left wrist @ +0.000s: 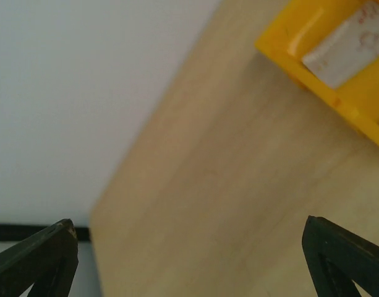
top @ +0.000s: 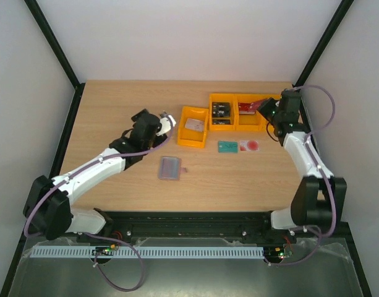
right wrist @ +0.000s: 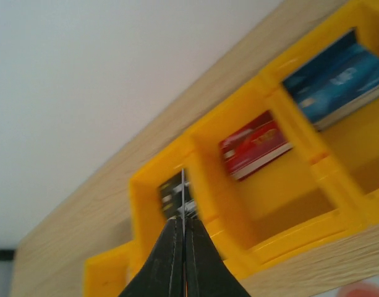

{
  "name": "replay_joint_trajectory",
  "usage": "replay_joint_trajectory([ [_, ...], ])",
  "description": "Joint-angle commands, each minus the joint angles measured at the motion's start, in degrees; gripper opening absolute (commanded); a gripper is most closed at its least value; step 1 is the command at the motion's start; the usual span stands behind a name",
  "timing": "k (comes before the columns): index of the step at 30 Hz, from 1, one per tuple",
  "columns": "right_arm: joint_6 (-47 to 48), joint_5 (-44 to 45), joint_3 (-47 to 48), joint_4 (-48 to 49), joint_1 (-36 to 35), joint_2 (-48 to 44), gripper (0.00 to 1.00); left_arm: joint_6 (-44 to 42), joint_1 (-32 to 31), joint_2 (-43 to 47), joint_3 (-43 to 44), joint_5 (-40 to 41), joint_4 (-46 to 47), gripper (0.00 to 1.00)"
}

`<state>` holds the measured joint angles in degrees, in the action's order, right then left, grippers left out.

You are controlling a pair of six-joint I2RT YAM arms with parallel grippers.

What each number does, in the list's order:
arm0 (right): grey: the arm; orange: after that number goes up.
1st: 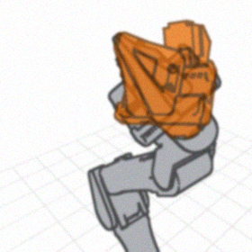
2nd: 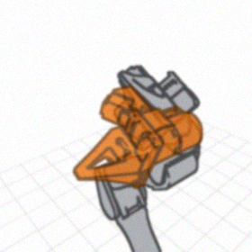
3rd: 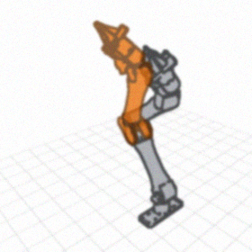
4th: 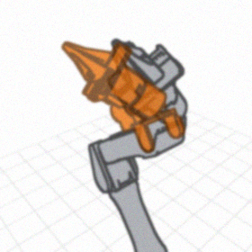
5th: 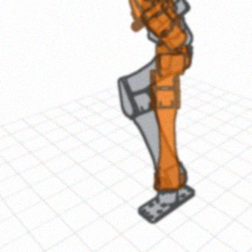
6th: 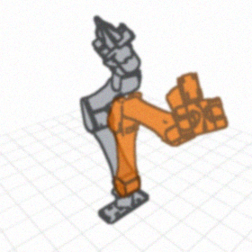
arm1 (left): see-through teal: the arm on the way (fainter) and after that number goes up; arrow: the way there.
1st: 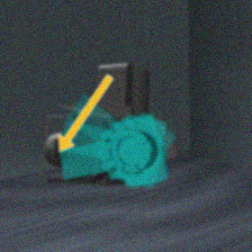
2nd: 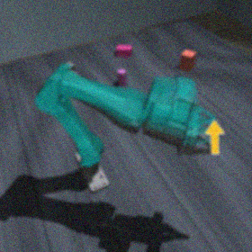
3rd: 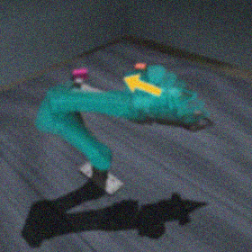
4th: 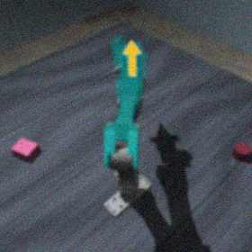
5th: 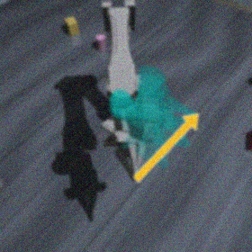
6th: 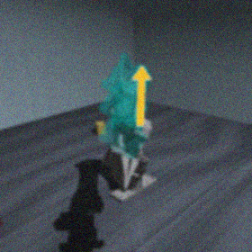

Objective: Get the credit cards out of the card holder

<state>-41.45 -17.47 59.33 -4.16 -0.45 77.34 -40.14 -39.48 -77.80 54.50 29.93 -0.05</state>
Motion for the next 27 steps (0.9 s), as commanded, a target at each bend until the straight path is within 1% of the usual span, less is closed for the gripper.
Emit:
replay_joint_trajectory([
  [1, 6.36, -2.41, 5.27, -3.16, 5.11, 11.07, 0.02, 15.72, 4.78, 1.77, 1.26, -15.12, -18.55, 0.99],
  [5, 9.3, -7.85, 14.09, -3.16, 5.9, 22.26, 0.02, 17.58, 8.6, 1.63, 1.07, -20.11, -20.09, 0.99],
  [8, 9.61, -9.31, 18.61, -1.92, 5.9, 28.44, 0.02, 17.93, 10.32, 0.75, 1.02, -20.74, -20.09, 0.99],
  [12, 8.91, -11.49, 22.48, -0.33, 5.9, 34.5, 0.02, 17.94, 11.24, -0.6, 1.04, -21.33, -20.1, 0.99],
  [23, 5.35, -14.64, 26.62, 4.81, 5.9, 42.28, 0.02, 17.6, 11.62, -3.82, 2.08, -20.26, -20.25, 0.99],
  [27, 2.29, -13.87, 27.09, 7.45, 5.89, 43.46, 0.02, 17.52, 11.62, -4.17, 2.25, -19.93, -20.39, 0.99],
])
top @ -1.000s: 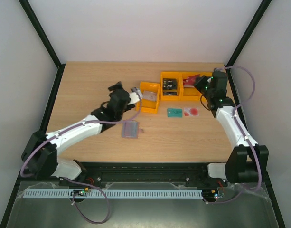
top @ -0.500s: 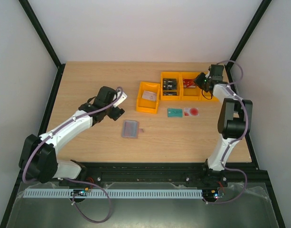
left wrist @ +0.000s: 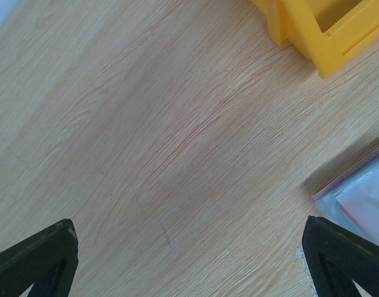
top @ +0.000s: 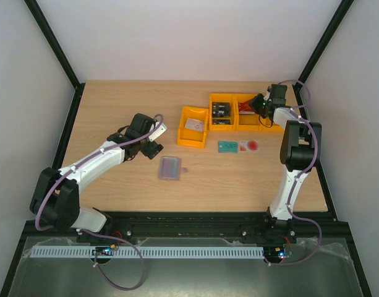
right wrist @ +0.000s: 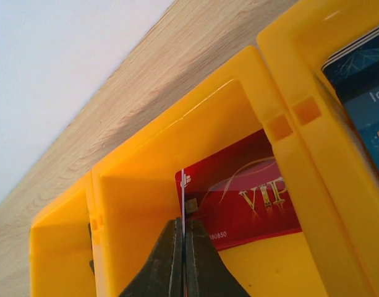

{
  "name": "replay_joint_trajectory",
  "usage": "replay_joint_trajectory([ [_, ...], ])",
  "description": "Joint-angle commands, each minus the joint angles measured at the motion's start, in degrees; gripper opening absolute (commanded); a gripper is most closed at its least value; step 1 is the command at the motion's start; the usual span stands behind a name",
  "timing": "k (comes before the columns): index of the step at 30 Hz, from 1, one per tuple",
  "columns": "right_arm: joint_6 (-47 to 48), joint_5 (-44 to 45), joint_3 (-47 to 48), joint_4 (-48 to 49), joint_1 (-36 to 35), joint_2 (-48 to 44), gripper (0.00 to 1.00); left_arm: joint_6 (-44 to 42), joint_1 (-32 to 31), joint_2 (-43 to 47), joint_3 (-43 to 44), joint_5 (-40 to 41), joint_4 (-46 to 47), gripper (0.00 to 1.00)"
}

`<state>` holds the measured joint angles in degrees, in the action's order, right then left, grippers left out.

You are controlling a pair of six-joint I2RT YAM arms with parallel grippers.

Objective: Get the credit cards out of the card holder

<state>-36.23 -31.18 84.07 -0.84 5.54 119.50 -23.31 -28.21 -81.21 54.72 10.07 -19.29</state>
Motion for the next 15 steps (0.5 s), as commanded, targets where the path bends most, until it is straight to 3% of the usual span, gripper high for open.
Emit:
replay_joint_trajectory([
  [1, -3.38, 0.15, 2.66, 4.44, -0.11, 1.66, 0.02, 0.67, 0.35, -0.83, 2.06, -0.05, -1.12, 0.99],
  [10, -3.3, 3.24, 5.93, 2.99, -0.18, 3.89, 0.03, 0.55, 0.35, -1.03, 1.97, -0.13, -1.16, 0.99],
  [15, -1.89, 5.31, 8.57, -0.52, -0.18, 4.81, 0.3, 0.46, 0.35, -1.06, 1.89, -0.05, -1.24, 0.99],
])
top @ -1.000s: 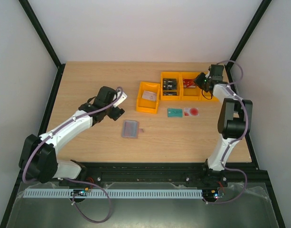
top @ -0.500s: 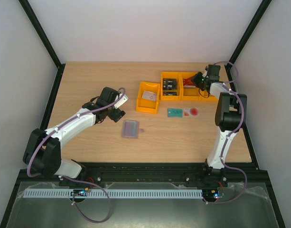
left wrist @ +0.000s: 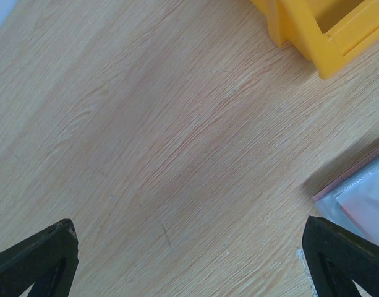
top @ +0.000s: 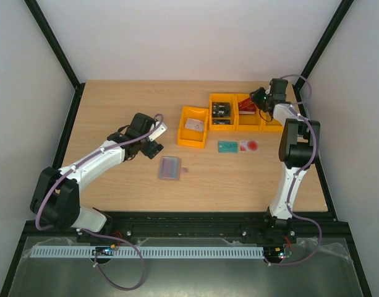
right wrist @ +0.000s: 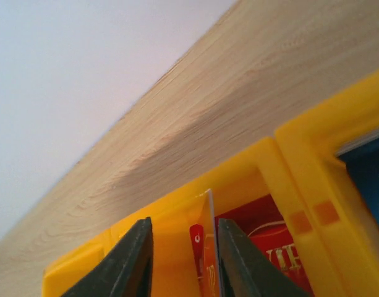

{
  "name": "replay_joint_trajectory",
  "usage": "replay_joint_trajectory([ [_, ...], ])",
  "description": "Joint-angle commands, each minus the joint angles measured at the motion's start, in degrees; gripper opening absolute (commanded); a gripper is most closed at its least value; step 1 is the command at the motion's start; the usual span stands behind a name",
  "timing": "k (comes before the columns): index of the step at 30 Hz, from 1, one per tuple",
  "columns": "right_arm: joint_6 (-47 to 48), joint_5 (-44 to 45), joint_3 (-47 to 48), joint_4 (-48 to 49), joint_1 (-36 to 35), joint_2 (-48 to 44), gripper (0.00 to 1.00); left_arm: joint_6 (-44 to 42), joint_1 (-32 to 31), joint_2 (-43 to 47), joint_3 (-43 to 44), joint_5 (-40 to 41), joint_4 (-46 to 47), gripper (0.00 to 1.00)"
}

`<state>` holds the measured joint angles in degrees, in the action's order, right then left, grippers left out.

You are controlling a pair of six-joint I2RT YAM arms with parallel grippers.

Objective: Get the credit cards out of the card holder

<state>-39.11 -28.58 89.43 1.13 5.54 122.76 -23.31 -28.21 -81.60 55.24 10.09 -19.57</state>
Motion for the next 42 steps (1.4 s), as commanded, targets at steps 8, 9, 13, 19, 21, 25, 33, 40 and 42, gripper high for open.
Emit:
replay_joint_trajectory([
  [8, 5.89, 10.44, 6.02, -7.75, -0.98, -1.34, 0.57, 0.46, 0.35, -0.75, 1.26, -0.85, -0.99, 0.99],
  [9, 6.83, 11.56, 6.77, -8.48, -1.23, -1.72, 0.6, 0.46, 0.35, -0.77, 1.23, -0.93, -1.07, 0.99],
  [13, 9.75, 12.6, 10.62, -12.21, -1.58, -2.83, 0.65, 0.58, 0.35, -0.7, 1.24, -1.51, -1.28, 0.99],
  [19, 13.67, 17.26, 8.6, -17.05, -5.95, -11.72, 0.65, 4.69, 3.24, -1.18, 2.1, -17.92, -5.25, 0.99],
  [21, 14.65, 18.58, 4.9, -18.27, -10.12, -15.72, 0.65, 7.69, 5.96, -1.95, 2.13, -25.99, -6.12, 0.99],
  [25, 11.86, 17.56, -7.46, -15.98, -20.64, -24.9, 0.63, 14.05, 10.13, -3.35, -0.62, -36.28, -3.65, 0.98],
  [33, 2.15, 16.7, -25.62, -10.28, -43.44, -31.0, 0.55, 27.43, 15.14, -5.29, -9.38, -49.12, 5.77, 0.92],
  [40, -4.41, 12.69, -28.92, -8.21, -54.05, -22.14, 0.41, 34.7, 15.44, -9.39, -13.85, -49.34, 12.21, 0.95],
  [42, -5.21, 10.63, -28.33, -6.94, -55.21, -19.5, 0.38, 35.23, 15.83, -10.93, -14.6, -48.01, 13.02, 0.94],
])
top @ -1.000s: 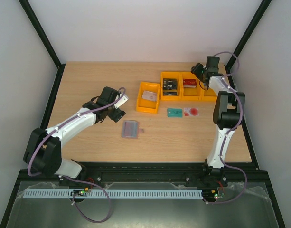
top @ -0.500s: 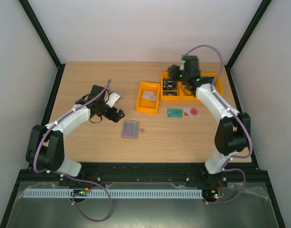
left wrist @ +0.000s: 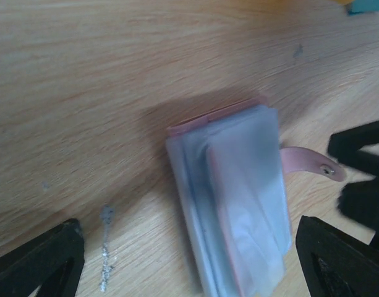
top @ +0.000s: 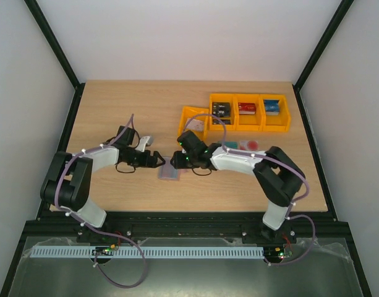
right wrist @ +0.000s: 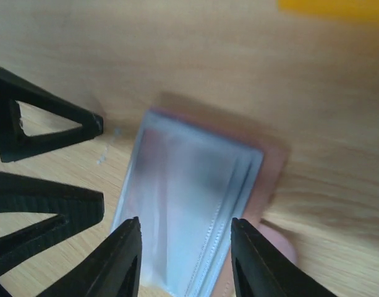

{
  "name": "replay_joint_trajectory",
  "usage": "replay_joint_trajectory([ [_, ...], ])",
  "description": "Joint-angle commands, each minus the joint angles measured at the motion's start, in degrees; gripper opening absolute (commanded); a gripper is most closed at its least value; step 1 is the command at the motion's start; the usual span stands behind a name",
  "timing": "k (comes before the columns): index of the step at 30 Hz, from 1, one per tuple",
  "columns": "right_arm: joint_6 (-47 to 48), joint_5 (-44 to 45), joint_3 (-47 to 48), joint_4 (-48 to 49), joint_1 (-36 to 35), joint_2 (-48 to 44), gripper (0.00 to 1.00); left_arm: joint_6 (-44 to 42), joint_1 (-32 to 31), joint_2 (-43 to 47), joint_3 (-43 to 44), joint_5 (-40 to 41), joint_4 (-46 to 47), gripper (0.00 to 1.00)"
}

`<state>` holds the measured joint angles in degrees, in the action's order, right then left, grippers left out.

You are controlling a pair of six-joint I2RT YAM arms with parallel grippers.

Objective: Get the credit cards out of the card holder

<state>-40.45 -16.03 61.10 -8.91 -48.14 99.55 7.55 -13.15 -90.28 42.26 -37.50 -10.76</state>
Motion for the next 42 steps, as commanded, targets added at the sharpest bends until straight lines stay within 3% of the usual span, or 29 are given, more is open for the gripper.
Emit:
replay_joint_trajectory([
  [1, -4.38, -3.16, 0.09, 4.02, -1.75, 4.9, 0.35, 4.42, 1.04, -3.29, -1.75, -0.17, 4.25, 0.93],
  [8, -8.14, -6.39, -0.93, 9.16, -1.78, 9.0, 0.15, 4.01, 1.25, -9.73, -1.14, -3.09, 3.01, 0.81],
  [15, -8.2, -7.96, -0.8, 12.07, -1.71, 10.08, 0.12, 4.04, 0.52, -9.74, -1.68, -7.05, 3.69, 0.62],
  [21, -8.07, -8.31, -1.46, 13.14, -1.53, 9.74, 0.11, 3.34, -0.16, -9.88, -1.93, -9.6, 3.65, 0.33],
  [24, -7.95, -8.65, -2.3, 13.69, -1.16, 9.04, 0.11, 2.68, -0.21, -9.84, -1.87, -10.79, 3.57, 0.07],
  [27, -4.75, -8.39, -2.88, 13.02, -0.29, 6.48, 0.12, -0.69, -0.13, -9.05, 0.64, -9.48, -0.28, 0.02],
  [30, 1.15, -7.59, -4.51, 12.37, 1.14, 0.13, 0.17, -6.62, 0.32, -6.58, 6.24, -8.14, -6.84, 0.02],
  [35, 7.18, -17.66, -9.84, 18.1, 6.94, -12.34, 0.44, -16.44, 0.91, 0.4, 14.92, -12.47, -17.29, 0.02],
  [38, 10.32, -18.38, -10.09, 17.45, 8.0, -16.81, 0.66, -22.36, 0.87, 3.28, 22.36, -16.16, -25.88, 0.02],
  [42, 10.22, -21.12, -11.85, 24.51, 7.98, -21.75, 0.83, -25.95, 0.78, 5.64, 30.43, -19.76, -35.47, 0.02],
])
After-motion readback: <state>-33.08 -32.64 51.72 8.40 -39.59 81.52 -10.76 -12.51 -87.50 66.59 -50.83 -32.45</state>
